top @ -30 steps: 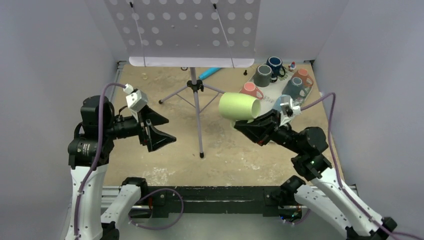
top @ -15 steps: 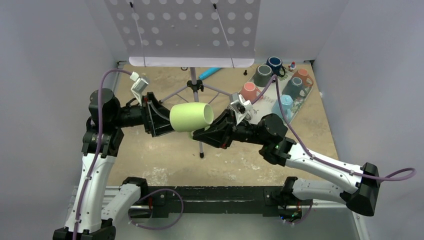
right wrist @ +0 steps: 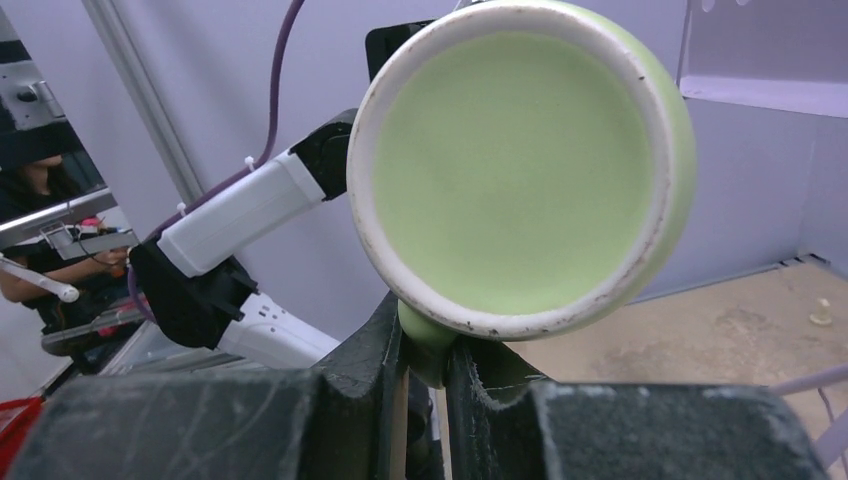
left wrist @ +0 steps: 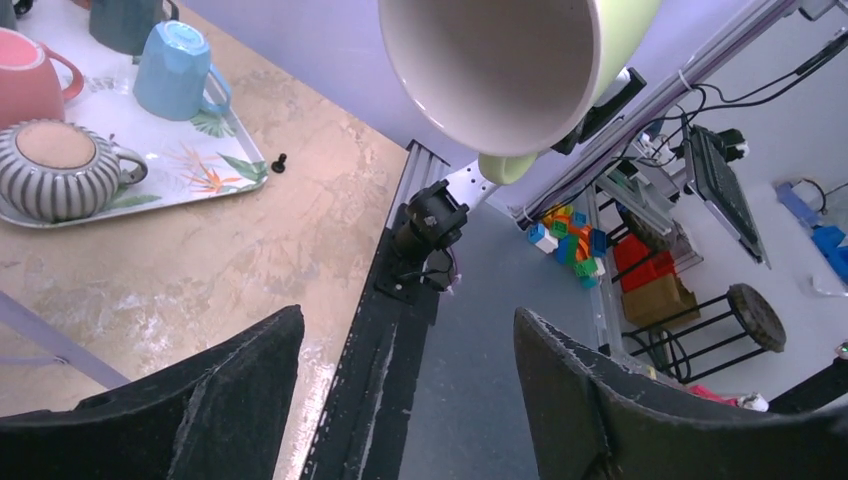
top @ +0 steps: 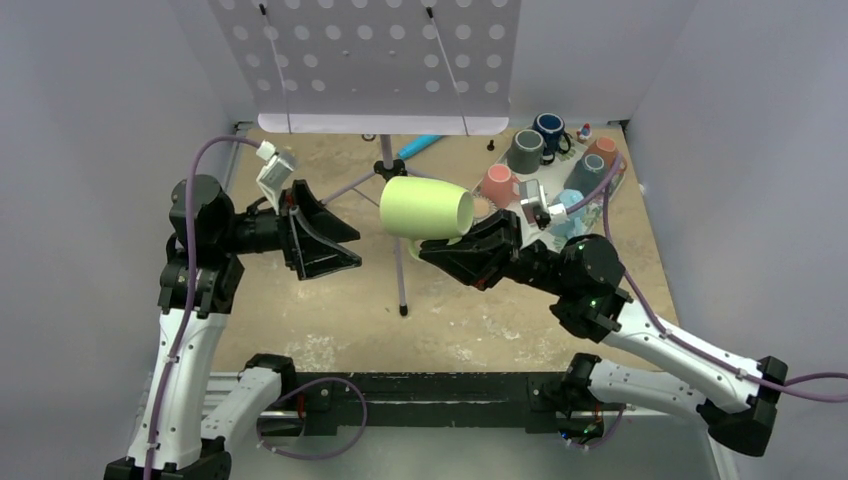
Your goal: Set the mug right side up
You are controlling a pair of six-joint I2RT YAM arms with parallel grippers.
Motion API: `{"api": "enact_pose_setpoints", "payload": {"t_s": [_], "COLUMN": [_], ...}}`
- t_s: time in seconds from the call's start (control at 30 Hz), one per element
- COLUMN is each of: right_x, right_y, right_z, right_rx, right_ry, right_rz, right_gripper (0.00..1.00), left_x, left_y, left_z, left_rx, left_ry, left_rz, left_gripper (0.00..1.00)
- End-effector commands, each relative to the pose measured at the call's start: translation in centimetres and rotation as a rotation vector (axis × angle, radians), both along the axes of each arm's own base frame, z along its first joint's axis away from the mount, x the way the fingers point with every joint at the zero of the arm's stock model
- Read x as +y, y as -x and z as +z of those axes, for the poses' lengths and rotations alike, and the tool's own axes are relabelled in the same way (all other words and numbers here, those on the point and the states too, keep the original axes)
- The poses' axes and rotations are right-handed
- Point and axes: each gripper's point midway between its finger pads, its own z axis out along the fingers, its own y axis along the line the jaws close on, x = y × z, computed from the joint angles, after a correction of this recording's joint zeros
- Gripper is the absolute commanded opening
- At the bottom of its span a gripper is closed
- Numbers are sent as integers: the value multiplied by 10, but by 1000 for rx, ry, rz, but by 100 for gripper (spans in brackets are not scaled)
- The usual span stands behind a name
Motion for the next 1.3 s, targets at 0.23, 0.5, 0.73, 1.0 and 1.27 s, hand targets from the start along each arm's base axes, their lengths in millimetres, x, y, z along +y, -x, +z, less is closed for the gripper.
{"api": "enact_pose_setpoints", "payload": {"t_s": [0.23, 0.5, 0.73, 1.0, 1.27], "right_x": [32, 57, 69, 18, -58], "right_y": [11, 5, -19, -74, -122], "right_z": [21, -3, -41, -120, -181], "right_rx": [-60, -13, 73, 258, 385], "right_ry": [-63, -31, 80, 307, 494], "right_rz": [166, 223, 135, -315, -764], "right_gripper": [0, 0, 51, 98, 98], "left_x": [-7, -14, -5, 107, 200], "left_y": [-1, -9, -20, -42, -51], "left_z": [31, 36, 2, -113, -226], "left_rx": [-6, 26, 26, -246, -64], "left_ry": [78, 129, -32, -873, -1464], "left_rz": [-4, -18, 114, 410, 345], "left_gripper": [81, 50, 0, 0, 0]}}
